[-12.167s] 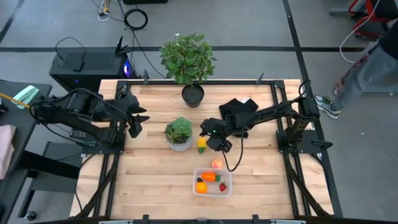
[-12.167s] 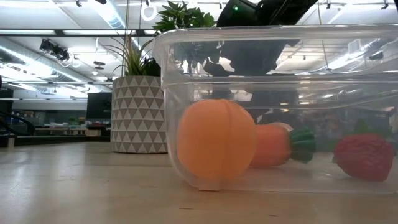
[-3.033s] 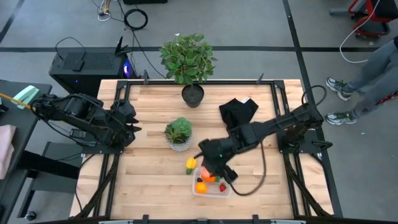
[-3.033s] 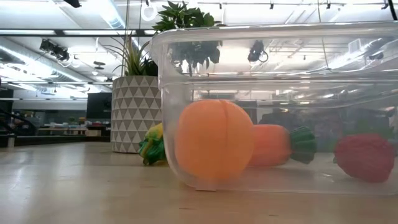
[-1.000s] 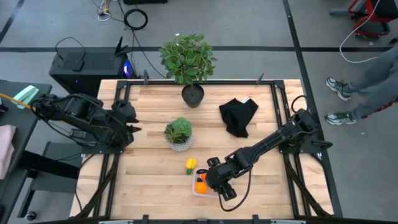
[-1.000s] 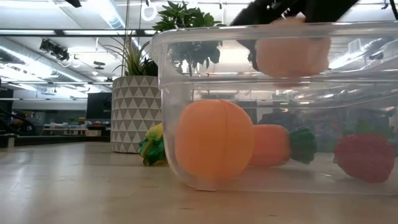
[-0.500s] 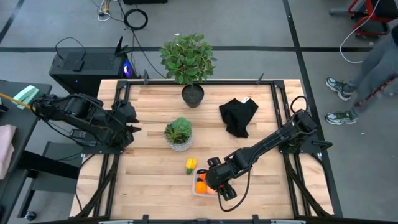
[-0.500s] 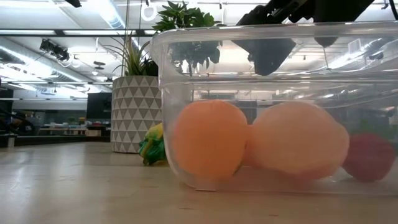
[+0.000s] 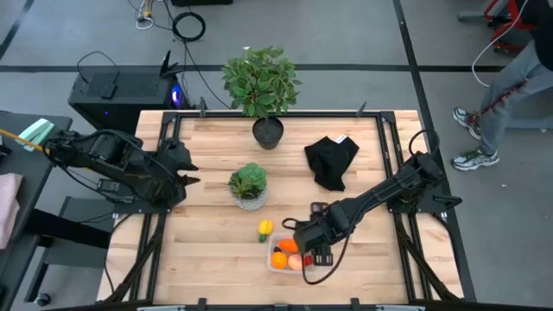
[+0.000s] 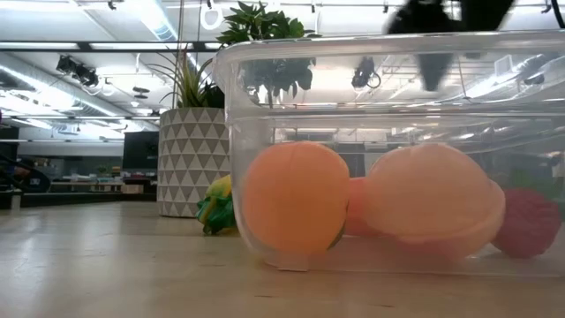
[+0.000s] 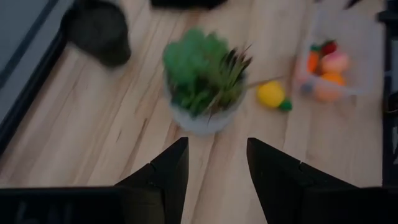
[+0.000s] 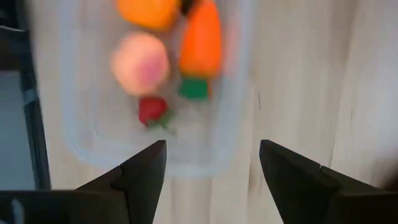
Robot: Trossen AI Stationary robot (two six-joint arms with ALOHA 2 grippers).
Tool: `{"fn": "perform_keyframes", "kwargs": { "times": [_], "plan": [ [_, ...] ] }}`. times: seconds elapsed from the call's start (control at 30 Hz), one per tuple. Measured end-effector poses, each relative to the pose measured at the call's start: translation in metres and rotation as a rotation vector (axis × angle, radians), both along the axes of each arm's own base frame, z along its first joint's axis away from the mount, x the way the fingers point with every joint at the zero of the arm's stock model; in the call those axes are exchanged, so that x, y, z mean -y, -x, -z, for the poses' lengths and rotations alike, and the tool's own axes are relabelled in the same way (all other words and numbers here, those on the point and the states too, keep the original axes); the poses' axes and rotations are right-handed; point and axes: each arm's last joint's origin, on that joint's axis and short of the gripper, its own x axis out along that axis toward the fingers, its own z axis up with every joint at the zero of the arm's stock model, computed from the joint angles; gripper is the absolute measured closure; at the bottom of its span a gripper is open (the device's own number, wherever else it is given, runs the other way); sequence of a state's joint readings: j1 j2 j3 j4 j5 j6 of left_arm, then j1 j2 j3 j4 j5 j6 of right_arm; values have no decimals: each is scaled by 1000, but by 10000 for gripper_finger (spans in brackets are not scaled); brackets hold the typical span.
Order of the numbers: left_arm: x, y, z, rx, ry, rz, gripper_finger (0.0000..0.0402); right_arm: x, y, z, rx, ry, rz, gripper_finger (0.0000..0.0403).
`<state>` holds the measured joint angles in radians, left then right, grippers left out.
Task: Pick and placing Produce into tupperware
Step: Put the pineapple in the transparent bin
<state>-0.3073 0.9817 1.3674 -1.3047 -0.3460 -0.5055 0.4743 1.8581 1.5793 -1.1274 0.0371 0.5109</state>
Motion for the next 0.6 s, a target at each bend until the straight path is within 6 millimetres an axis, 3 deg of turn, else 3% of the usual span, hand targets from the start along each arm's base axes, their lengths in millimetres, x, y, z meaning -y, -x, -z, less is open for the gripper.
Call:
{"fn": "perform_keyframes", "kwargs": {
  "times": [0.17, 0.4, 0.6],
  "plan": [
    [4, -13, -10, 120, -139, 190, 232, -4, 19, 10, -85, 16, 217, 142],
    [17, -40, -20, 256, -384, 614, 232, -25, 39, 20, -109, -2, 468, 143],
    [29, -80, -1, 233, -353, 909, 232, -49, 44, 21, -53, -112, 635, 144]
  ]
}}
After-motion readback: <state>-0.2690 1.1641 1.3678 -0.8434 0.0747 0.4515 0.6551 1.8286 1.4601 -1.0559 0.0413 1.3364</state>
